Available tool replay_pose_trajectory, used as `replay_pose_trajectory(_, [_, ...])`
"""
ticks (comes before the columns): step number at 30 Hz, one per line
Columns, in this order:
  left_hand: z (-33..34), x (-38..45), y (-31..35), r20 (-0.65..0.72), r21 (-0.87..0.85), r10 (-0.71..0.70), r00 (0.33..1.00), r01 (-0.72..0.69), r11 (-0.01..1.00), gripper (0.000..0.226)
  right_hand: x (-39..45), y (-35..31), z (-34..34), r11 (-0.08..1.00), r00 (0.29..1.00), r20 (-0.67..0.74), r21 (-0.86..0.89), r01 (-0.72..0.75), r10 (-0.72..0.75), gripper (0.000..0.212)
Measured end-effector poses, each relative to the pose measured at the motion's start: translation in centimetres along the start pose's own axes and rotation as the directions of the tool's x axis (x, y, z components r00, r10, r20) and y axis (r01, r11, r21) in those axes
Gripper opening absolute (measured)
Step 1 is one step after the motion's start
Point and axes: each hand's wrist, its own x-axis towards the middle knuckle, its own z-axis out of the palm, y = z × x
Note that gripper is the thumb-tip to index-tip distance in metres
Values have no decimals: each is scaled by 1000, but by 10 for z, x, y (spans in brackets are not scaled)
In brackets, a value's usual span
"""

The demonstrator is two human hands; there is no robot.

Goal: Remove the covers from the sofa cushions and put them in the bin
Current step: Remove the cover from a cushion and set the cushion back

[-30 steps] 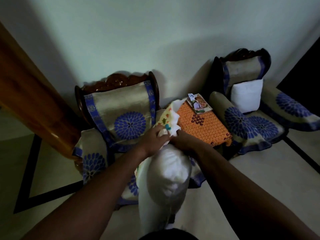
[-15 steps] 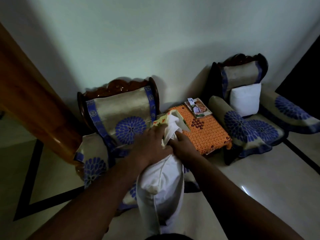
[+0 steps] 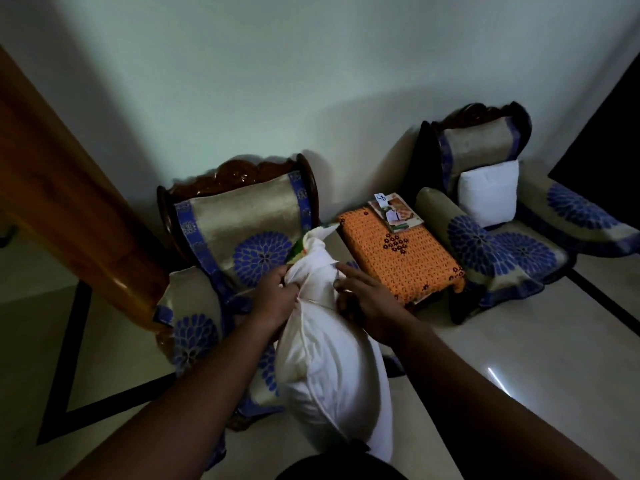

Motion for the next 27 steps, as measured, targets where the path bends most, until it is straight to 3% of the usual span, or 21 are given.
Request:
replay_pose_trajectory(1, [-3,2,-4,-23,-17,8,1000,-9,1000,35,-1,8,-8,999,997,-67,15,44,-43,35])
replay_pose_trajectory(4, [-18,12,-7,-87,-116,4,996,-14,993,34,0,43,-40,965,951,-265,-246,94,-161,28])
replay_pose_trajectory(5, [-22,12,-7,-101,-174,-9,995,-8,985,33,-2,54,-50,962,958,-264,-270,39,-113,41])
replay_pose_trajectory(6, [-25,10,-6,-106,-233,-17,994,-8,973,33,-3,64,-58,980,973,-231,-195,-38,-8,55])
replay_pose_trajectory(8, [-29,8,-7,-75,-311,-20,997,-4,950,36,-4,76,-69,984,980,-93,-11,-177,175,61])
replay_pose_trajectory(11, [-42,7,-14,-22,-332,-39,999,29,943,35,-12,68,-68,972,973,-54,-57,-226,223,71])
replay_pose_trajectory(15, [-71,5,-27,26,-86,-23,999,25,996,60,-22,61,-62,984,993,-108,-168,-54,36,33])
replay_pose_trajectory(17, [-84,5,-34,48,120,16,999,-22,993,64,-24,63,-60,979,994,-107,-204,-8,-14,29])
replay_pose_trajectory(19, [-96,7,-37,-31,356,82,996,-66,932,60,-26,65,-56,967,994,-103,-253,13,-40,25])
replay_pose_trajectory(22, [-107,12,-39,-114,597,315,942,-188,780,60,-22,75,-52,937,992,-121,-350,-12,-33,34])
replay_pose_trajectory(25, [-108,10,-41,-99,672,315,944,-170,720,40,-18,79,-42,922,993,-112,-386,-16,-30,47])
replay_pose_trajectory(27, [-112,7,-44,-29,733,412,911,-261,628,34,-16,77,-36,904,994,-108,-426,-32,-15,53])
